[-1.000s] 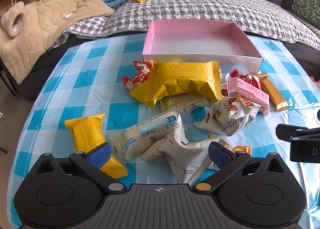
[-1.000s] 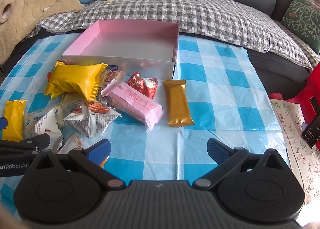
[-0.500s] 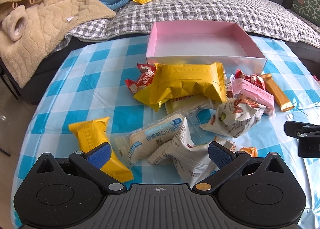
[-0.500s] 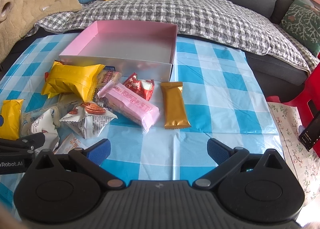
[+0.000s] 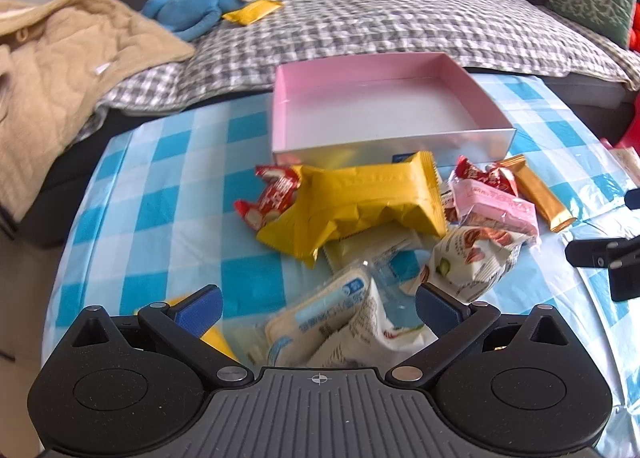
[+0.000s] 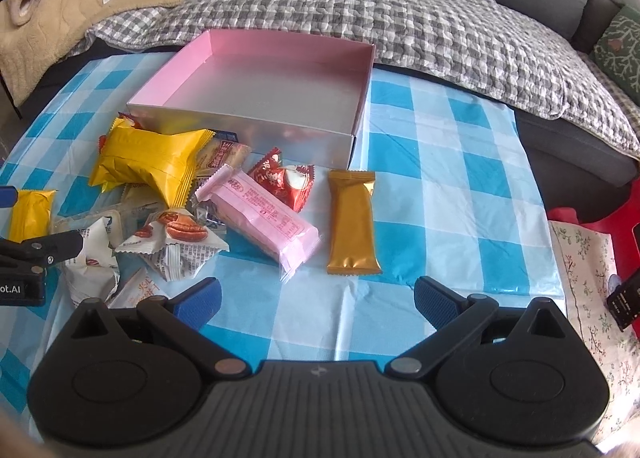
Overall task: Organize snacks
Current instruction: 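Grasp the large yellow pastry packet with the left tool while the right tool grasps the gold bar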
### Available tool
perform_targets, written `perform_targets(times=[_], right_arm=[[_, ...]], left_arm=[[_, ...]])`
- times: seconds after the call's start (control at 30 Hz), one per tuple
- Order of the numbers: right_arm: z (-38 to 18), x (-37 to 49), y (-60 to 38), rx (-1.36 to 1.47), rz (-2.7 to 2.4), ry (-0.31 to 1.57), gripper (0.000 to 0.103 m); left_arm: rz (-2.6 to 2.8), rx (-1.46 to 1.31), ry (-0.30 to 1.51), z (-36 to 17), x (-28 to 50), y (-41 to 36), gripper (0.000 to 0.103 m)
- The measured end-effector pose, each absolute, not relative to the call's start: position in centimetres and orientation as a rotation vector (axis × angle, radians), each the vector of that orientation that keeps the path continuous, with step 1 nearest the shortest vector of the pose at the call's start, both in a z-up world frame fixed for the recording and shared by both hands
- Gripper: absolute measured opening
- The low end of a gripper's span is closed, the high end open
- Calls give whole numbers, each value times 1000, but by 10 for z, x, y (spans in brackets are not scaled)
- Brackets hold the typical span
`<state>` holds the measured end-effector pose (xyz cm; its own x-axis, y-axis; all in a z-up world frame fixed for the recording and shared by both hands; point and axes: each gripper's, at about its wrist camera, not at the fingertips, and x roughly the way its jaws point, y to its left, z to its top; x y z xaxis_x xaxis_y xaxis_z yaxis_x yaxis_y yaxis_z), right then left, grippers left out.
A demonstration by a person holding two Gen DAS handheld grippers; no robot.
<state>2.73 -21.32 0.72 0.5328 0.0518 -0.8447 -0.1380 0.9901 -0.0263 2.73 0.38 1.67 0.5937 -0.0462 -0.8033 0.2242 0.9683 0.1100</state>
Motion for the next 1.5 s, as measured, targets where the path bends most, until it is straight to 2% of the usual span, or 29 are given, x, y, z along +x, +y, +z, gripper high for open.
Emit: perform_targets(times=[0.27, 0.43, 0.57, 0.87, 0.93, 1.07, 1.27, 1.3, 1.37, 1.43, 1.5], right_arm=[[12, 47, -237, 16, 117, 1025, 97], [-2, 65, -253, 107, 70, 1066, 85], [-16, 72, -255, 156, 74, 1107, 70], [-30, 90, -258, 210, 64, 1115, 58], [-34, 93, -260, 220, 56, 1118, 56], [-40, 98, -258, 214, 53, 1127, 54], [-41, 94, -244, 103, 50, 1110, 50], [-42, 93, -241, 78, 46, 1108, 47], [-43, 92, -237, 39, 41, 1100, 45], [-44, 89, -234, 18, 45, 1092, 40], [-43, 87, -231, 11, 55, 1087, 30]], left_arm=[[-346, 369, 844, 26, 54, -14, 95], [-470, 489, 811, 23, 69, -29, 87], [-553, 610, 818, 14, 81, -43, 80], [-640, 743, 894, -8, 102, -52, 79], [-639, 745, 905, -11, 102, -53, 74], [-617, 731, 916, -17, 102, -55, 71], [-572, 615, 942, -19, 101, -57, 59], [-561, 605, 945, -19, 100, -57, 52], [-539, 574, 955, -18, 99, -57, 48], [-508, 547, 960, -16, 97, -57, 39], [-481, 517, 971, -15, 97, -56, 39]])
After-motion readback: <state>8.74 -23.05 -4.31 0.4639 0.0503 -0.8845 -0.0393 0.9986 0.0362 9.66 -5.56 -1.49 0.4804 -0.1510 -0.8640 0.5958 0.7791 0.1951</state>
